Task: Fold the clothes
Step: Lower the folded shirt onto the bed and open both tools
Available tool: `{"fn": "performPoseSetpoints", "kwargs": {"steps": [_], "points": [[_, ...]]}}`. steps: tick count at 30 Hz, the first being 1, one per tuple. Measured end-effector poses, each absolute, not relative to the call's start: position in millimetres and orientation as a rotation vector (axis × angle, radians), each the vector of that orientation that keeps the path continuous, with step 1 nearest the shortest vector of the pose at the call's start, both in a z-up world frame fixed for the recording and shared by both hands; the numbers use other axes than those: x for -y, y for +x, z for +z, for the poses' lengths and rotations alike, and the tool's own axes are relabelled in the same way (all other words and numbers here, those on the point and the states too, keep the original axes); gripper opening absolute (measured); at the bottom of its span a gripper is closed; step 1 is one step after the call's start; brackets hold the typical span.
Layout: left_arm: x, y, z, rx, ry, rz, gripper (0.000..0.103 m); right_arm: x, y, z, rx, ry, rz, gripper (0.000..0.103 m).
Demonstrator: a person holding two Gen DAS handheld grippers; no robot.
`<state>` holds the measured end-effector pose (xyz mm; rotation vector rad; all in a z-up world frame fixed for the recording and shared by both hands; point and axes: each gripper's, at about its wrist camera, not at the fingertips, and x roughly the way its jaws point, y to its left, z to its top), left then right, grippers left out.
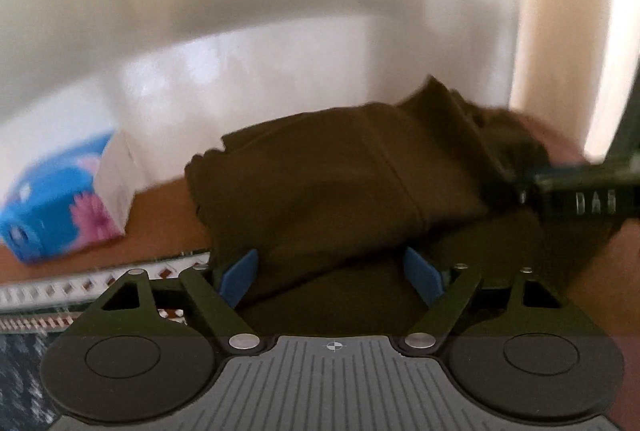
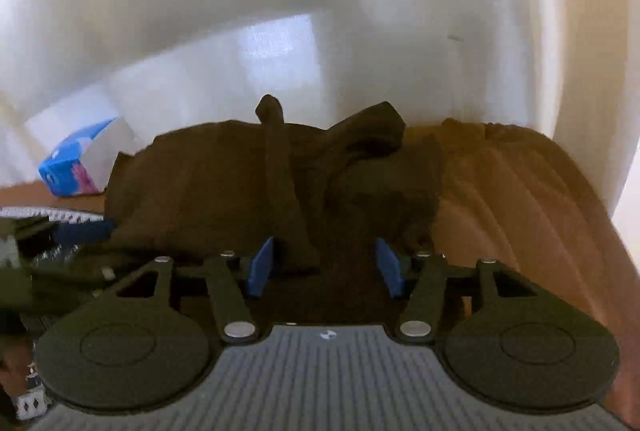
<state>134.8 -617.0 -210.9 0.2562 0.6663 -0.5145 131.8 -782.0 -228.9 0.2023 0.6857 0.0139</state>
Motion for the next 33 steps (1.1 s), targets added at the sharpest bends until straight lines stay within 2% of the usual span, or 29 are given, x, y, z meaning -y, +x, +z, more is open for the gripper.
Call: {"fn": "performPoseSetpoints", "kwargs": {"steps": [7, 11, 13, 16, 25, 28, 33], "points": [[620.3, 142.8, -207.6, -0.703, 0.231, -0.499, 0.091, 788.2, 121.7, -228.5, -0.661, 0.219, 0.011, 0.063], [622.2, 146.0, -200.0, -0.740, 0.235, -0.487, 0.092, 799.2, 114.1, -220.0, -0.709, 0.234, 0.015, 0.065], [616.6, 145.3, -186.5, -0.755, 0.204, -0.483, 0.092, 802.8, 114.6, -211.5, -0.738, 0.244, 0.020, 0.065], [600.7, 137.0, -157.9, -0.748, 0.134, -0.470, 0.093, 806.0, 103.6, -184.8, -0.685, 0.292, 0.023, 0.066], [557.3, 72.8, -93.2, -0.727, 0.054, -0.466, 0.102, 798.9, 32.0, -117.0, -0.658, 0.412, 0.101, 0.079], [551.2, 53.6, -86.3, -0.738, 0.071, -0.449, 0.103, 791.1, 7.7, -107.9, -0.676, 0.381, 0.111, 0.101], [553.2, 46.9, -82.7, -0.766, 0.080, -0.422, 0.103, 790.0, -1.2, -105.4, -0.778, 0.351, 0.160, 0.103]]}}
